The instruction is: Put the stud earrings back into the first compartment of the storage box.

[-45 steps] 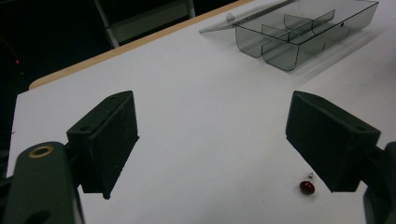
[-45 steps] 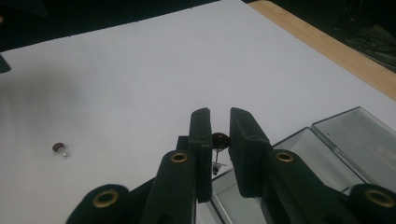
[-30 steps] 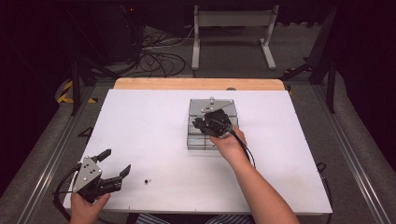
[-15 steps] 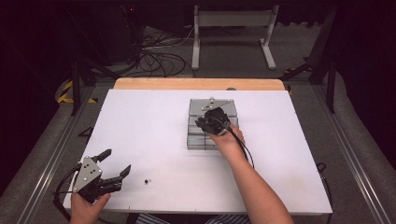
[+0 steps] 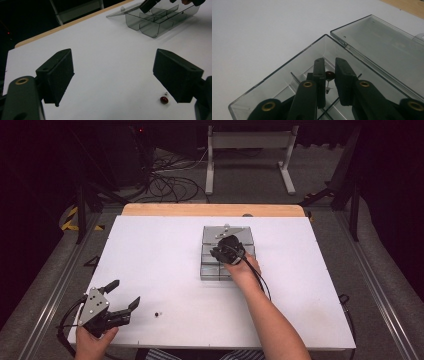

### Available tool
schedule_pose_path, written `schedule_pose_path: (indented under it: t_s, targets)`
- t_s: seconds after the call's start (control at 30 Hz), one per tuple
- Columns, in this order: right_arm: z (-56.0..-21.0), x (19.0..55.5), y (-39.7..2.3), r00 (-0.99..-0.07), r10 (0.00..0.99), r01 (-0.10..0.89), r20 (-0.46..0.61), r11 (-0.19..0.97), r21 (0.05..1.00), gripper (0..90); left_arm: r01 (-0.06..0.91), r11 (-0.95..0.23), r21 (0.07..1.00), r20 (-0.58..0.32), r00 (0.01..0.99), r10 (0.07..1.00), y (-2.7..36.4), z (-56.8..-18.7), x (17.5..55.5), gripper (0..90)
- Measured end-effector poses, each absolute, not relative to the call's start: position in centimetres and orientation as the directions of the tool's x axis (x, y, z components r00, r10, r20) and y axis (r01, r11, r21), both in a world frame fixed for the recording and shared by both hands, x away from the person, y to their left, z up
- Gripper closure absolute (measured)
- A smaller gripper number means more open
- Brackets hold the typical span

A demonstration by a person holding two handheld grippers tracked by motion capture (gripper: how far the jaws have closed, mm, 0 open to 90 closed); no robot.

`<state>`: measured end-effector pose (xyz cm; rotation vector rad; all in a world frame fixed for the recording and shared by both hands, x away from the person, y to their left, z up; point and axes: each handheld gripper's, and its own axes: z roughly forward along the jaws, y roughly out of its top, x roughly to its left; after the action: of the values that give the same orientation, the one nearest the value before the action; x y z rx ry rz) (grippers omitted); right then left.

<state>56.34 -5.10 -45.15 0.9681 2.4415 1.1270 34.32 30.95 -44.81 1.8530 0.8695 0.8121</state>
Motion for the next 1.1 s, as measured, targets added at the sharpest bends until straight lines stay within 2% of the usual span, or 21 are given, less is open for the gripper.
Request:
schedule_pose_path:
  t_s: [0.1,0.2,0.3,0.4,0.53,0.57,0.6,0.67,0.73,1.0,1.03,1.1]
  targets:
    - [-45.1,56.3,-5.1,-0.734,0.679,0.457,0.023,0.469,0.755,79.1,0.228,-0.345,0.910,0.178,0.537,0.824,31.0,-44.8,34.3,17.4]
    - [-45.1,56.3,-5.1,-0.735,0.678,0.451,0.014,0.473,0.757,73.5,0.231,-0.341,0.911,0.174,0.535,0.827,31.0,-44.8,34.3,17.4]
    - [-45.1,56.3,-5.1,-0.735,0.678,0.450,0.015,0.472,0.758,73.3,0.229,-0.341,0.912,0.175,0.535,0.827,31.0,-44.8,34.3,17.4]
    - [-44.7,56.0,-5.2,-0.743,0.669,0.439,0.017,0.467,0.768,67.6,0.228,-0.344,0.911,0.178,0.534,0.826,31.0,-44.8,34.3,17.4]
    - [-44.0,55.5,-5.1,-0.748,0.663,0.432,0.035,0.444,0.785,53.8,0.227,-0.340,0.912,0.176,0.533,0.827,31.1,-44.8,34.3,17.4]
    - [-44.0,55.5,-5.1,-0.748,0.663,0.432,0.035,0.444,0.785,53.8,0.227,-0.340,0.912,0.176,0.533,0.828,31.1,-44.8,34.3,17.4]
    - [-43.5,55.1,-5.0,-0.754,0.656,0.416,0.027,0.445,0.793,47.3,0.227,-0.340,0.913,0.176,0.533,0.828,31.1,-44.8,34.3,17.3]
    - [-43.3,54.9,-4.9,-0.760,0.650,0.407,0.028,0.442,0.799,44.3,0.224,-0.347,0.911,0.184,0.532,0.827,31.1,-44.7,34.3,17.3]
    - [-42.5,54.0,-4.5,-0.777,0.629,0.383,0.029,0.436,0.814,36.4,0.225,-0.346,0.911,0.183,0.530,0.828,31.1,-44.8,34.3,17.3]
    - [-40.8,51.6,-2.8,-0.830,0.558,0.305,0.007,0.443,0.843,22.6,0.227,-0.340,0.912,0.177,0.530,0.829,31.0,-44.8,34.3,17.3]
    - [-40.6,50.9,-2.2,-0.843,0.537,0.285,0.000,0.447,0.848,17.5,0.226,-0.342,0.912,0.180,0.530,0.829,31.0,-44.8,34.3,17.3]
    - [-40.5,50.6,-1.9,-0.851,0.525,0.277,-0.001,0.452,0.848,15.8,0.225,-0.345,0.911,0.183,0.529,0.828,31.1,-44.7,34.3,17.3]
